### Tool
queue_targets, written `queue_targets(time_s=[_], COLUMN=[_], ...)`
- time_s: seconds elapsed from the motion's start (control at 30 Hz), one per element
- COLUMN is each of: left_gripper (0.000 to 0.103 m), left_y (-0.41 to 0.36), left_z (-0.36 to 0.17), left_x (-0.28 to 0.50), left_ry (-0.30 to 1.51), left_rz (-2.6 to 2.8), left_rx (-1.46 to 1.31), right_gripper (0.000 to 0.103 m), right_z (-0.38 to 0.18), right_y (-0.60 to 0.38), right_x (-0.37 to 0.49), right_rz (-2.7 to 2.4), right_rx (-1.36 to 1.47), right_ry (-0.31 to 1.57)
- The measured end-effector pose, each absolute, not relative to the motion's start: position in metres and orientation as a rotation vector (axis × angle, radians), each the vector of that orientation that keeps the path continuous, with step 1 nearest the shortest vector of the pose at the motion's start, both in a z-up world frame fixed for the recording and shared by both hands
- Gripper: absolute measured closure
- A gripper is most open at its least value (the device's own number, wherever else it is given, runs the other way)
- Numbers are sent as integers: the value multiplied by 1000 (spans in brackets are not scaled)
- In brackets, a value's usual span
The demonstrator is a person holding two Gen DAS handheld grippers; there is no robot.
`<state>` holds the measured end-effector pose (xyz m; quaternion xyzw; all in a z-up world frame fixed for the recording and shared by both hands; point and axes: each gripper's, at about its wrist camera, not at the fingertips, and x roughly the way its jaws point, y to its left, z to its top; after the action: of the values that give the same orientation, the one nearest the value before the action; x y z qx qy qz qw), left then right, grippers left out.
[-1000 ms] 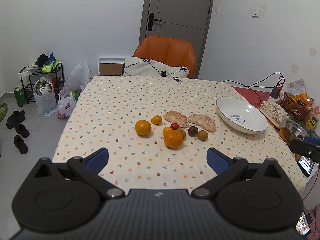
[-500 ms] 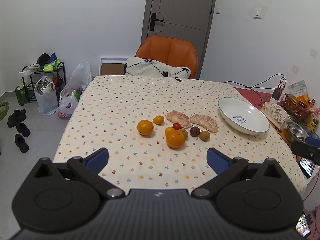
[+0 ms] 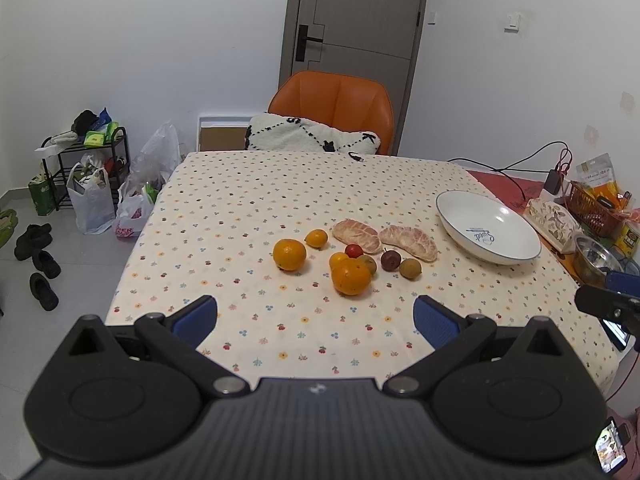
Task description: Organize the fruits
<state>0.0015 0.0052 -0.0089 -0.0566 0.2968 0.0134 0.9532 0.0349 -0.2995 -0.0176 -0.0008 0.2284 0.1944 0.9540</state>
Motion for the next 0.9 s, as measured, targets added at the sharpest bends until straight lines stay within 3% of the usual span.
queue_targets(time_s=[0.6,0.67,0.9], left_gripper=[3,10,16], left_y=[-1,-2,-1], left_z=[-36,-39,-50], left_x=[39,43,60], left_ry=[564,567,589], left_rz=[-19,-15,-41], left_rx=[-91,-81,-110], right_gripper=[0,2,16], right_z=[-39,-41,-48], right_y=[-280,-277,-269], right_x=[66,70,88], right_rz=[495,519,544], right_rx=[15,30,51], right_ry=[458,460,474])
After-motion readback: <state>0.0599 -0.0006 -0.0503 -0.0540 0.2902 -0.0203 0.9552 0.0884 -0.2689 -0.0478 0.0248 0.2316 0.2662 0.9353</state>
